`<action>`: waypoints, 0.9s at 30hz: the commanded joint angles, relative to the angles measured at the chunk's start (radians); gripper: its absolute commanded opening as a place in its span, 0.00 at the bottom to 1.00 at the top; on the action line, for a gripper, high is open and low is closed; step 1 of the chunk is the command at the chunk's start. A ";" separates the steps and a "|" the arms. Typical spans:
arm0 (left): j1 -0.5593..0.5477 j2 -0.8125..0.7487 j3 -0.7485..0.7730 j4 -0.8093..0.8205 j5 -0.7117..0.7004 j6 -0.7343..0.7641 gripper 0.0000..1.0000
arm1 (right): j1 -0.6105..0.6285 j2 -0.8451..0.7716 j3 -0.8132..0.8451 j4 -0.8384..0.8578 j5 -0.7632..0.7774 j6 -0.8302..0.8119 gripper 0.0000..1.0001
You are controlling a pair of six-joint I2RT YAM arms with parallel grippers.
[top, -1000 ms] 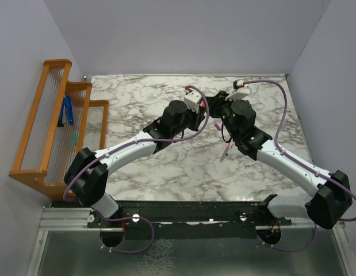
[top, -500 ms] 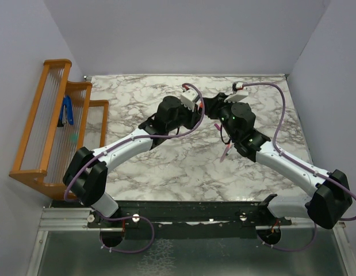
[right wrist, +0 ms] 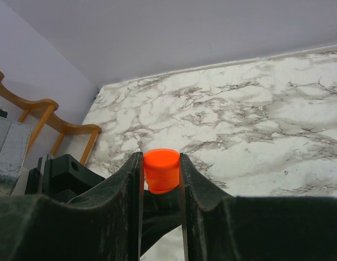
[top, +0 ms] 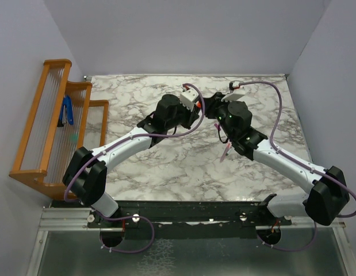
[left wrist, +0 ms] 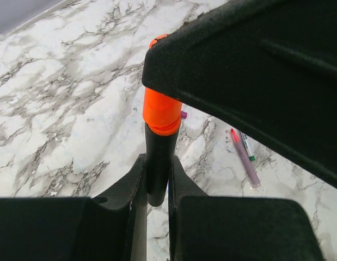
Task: Insert the pens into the pen caps
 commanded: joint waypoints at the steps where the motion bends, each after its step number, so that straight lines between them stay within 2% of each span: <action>1: 0.086 -0.029 0.109 0.195 -0.263 0.009 0.00 | 0.063 0.036 -0.029 -0.275 -0.145 -0.012 0.01; 8: 0.086 -0.025 0.102 0.197 -0.301 0.034 0.00 | 0.069 0.063 -0.010 -0.314 -0.163 -0.023 0.01; 17: 0.086 -0.017 0.124 0.202 -0.278 0.046 0.00 | 0.076 0.068 -0.023 -0.316 -0.167 -0.018 0.00; 23: 0.089 -0.035 0.087 0.201 -0.244 0.046 0.00 | 0.076 0.023 -0.040 -0.307 -0.068 -0.005 0.01; 25: 0.104 -0.050 0.065 0.201 -0.192 0.032 0.00 | 0.074 -0.007 -0.032 -0.315 -0.027 -0.032 0.08; 27: 0.126 -0.069 0.038 0.201 -0.110 0.014 0.00 | 0.066 -0.040 -0.028 -0.309 -0.025 -0.096 0.25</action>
